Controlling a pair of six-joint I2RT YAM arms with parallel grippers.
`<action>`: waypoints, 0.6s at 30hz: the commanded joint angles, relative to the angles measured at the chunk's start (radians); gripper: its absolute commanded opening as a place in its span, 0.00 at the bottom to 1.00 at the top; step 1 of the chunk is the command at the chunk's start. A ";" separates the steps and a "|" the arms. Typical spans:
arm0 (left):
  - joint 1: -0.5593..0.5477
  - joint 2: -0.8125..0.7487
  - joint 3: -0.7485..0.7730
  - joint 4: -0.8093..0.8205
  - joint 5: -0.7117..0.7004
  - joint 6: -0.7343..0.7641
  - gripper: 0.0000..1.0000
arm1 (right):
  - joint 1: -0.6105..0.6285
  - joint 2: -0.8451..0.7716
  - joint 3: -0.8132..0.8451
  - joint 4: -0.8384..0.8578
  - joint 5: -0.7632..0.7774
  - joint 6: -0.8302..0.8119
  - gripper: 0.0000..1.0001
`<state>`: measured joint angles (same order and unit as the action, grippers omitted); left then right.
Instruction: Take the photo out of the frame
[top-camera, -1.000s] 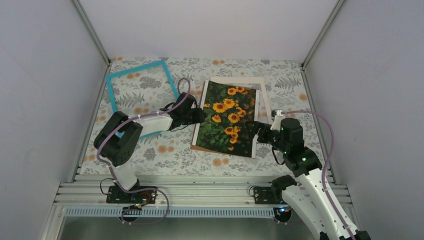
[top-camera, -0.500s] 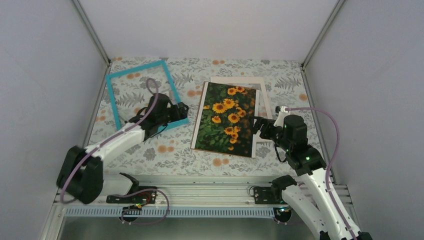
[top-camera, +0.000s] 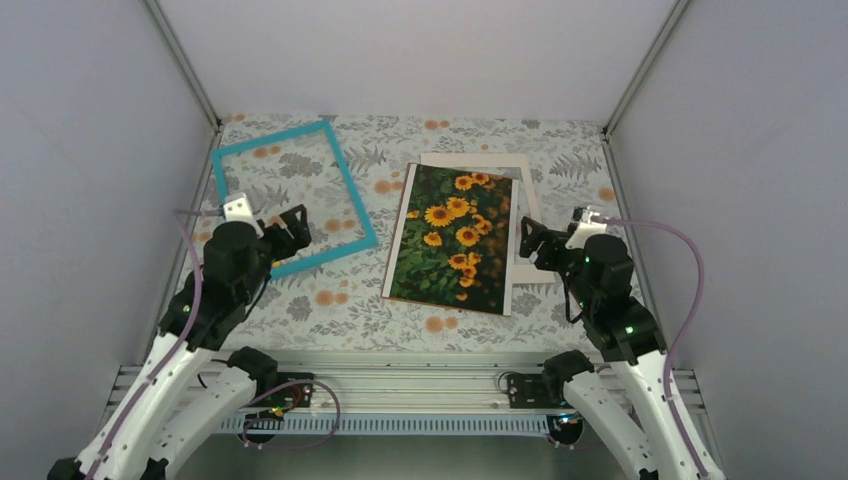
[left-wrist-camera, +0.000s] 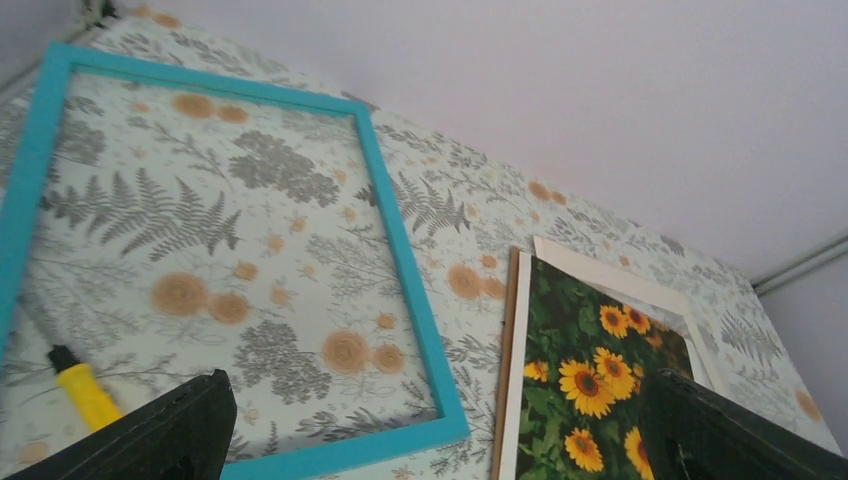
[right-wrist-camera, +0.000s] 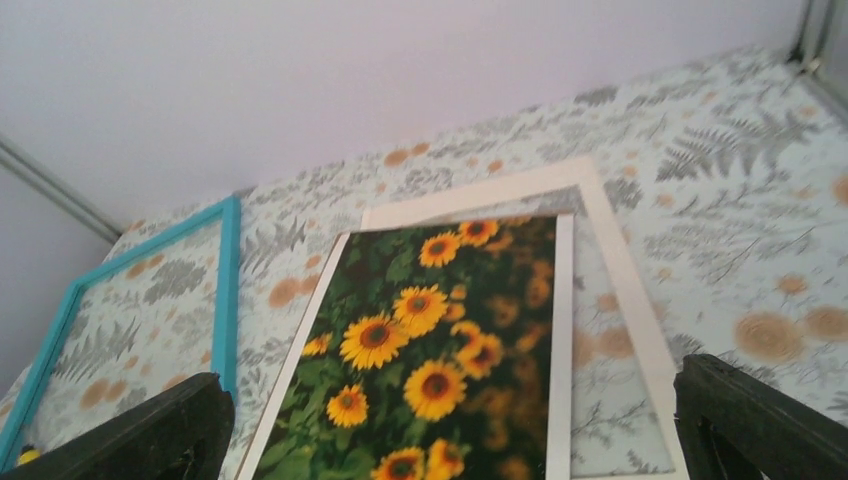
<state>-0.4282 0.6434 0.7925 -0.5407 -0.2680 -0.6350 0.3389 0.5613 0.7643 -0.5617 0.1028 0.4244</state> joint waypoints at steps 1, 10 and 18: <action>0.003 -0.088 0.012 -0.143 -0.094 0.025 1.00 | 0.000 -0.055 0.003 0.058 0.109 -0.054 1.00; 0.003 -0.314 -0.133 -0.113 -0.149 -0.018 1.00 | 0.000 -0.112 -0.040 0.085 0.092 -0.041 1.00; 0.002 -0.364 -0.152 -0.108 -0.194 -0.031 1.00 | 0.001 -0.107 -0.042 0.085 0.085 -0.041 1.00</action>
<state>-0.4282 0.2871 0.6491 -0.6624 -0.4244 -0.6510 0.3389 0.4591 0.7303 -0.5079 0.1703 0.3927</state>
